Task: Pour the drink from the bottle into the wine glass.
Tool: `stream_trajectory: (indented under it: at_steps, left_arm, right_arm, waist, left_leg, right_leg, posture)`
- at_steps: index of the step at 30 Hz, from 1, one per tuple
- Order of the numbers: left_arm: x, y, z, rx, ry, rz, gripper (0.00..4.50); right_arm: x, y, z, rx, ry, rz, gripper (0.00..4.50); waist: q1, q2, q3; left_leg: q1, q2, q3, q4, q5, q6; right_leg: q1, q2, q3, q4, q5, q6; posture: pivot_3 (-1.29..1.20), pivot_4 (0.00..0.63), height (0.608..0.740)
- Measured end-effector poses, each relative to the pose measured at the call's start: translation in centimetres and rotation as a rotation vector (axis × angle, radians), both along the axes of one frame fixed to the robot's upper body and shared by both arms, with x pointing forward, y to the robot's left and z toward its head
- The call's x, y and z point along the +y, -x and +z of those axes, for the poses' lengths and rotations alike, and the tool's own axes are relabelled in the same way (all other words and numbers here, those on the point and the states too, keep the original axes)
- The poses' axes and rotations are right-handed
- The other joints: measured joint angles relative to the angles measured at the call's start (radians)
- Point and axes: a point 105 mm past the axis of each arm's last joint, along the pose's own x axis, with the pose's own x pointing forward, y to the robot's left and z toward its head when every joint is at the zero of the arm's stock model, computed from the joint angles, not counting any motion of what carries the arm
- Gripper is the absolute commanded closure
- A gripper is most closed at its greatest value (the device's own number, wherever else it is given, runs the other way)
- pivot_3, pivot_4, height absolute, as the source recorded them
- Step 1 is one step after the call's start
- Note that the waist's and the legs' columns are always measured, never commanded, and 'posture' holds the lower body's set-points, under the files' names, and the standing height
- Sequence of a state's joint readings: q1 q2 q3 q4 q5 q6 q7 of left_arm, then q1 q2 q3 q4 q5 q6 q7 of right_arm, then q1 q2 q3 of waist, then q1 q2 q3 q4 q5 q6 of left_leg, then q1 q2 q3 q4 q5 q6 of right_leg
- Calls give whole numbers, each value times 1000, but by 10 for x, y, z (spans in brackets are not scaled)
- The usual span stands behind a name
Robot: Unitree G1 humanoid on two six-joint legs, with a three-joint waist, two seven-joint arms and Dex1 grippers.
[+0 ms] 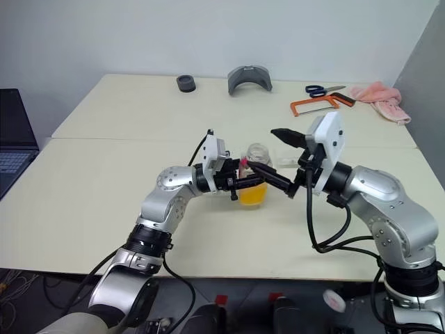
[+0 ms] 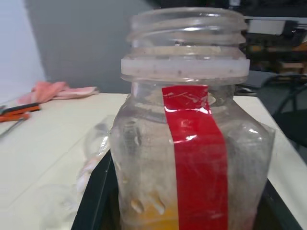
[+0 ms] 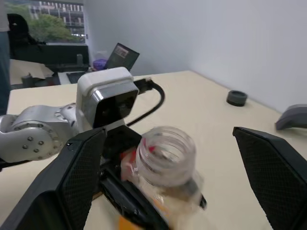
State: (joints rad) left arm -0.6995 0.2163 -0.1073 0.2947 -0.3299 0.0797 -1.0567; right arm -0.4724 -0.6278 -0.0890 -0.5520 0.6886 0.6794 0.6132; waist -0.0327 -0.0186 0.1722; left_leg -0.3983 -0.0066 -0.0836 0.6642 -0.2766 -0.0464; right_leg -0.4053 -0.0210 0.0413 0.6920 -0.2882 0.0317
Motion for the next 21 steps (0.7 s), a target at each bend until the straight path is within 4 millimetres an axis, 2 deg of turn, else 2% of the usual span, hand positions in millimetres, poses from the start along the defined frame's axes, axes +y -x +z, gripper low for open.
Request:
stream_trajectory:
  at_steps: [3,6,9,12,15,18,21]
  left_arm:
    - [17,-15,3,-11,27,128,2919]
    - [43,-32,6,-35,51,296,2920]
    - [84,-53,7,-63,77,552,2920]
    - [125,-67,8,-69,127,785,2921]
    - [154,-73,5,-72,150,943,2921]
    - [187,-75,2,-76,169,1107,2922]
    - [208,-75,-3,-60,195,1207,2922]
  right_arm:
    - [-2,5,-6,8,25,4,0]
    - [4,7,-11,10,41,18,0]
    - [26,5,-24,30,48,56,0]
    - [48,-5,-30,33,58,69,0]
    - [65,-14,-41,48,82,77,0]
    - [94,-21,-50,64,104,114,0]
    - [110,-27,-53,56,123,129,0]
  waist:
    - [0,0,0]
    - [-1,0,0]
    - [-6,0,0]
    - [-6,0,0]
    - [0,0,0]
    - [0,0,0]
    - [2,-1,0]
  left_leg:
    - [0,0,0,0,0,0]
    - [0,0,0,0,0,0]
    - [1,0,-1,0,0,0]
    - [1,0,-2,0,0,0]
    - [0,0,-3,0,1,-2]
    - [0,0,-3,0,2,-3]
    - [-1,0,-4,0,2,-3]
  right_leg:
    - [0,0,1,0,0,0]
    - [0,0,0,0,0,0]
    - [0,1,1,0,0,0]
    - [-1,0,0,1,0,0]
    - [-1,-2,0,0,0,0]
    - [-1,-2,0,0,0,0]
    - [-1,-3,-1,0,0,0]
  posture:
    - [0,150,740]
    - [0,150,740]
    - [0,150,740]
    - [0,150,740]
    - [0,150,740]
    - [0,150,740]
    - [0,150,740]
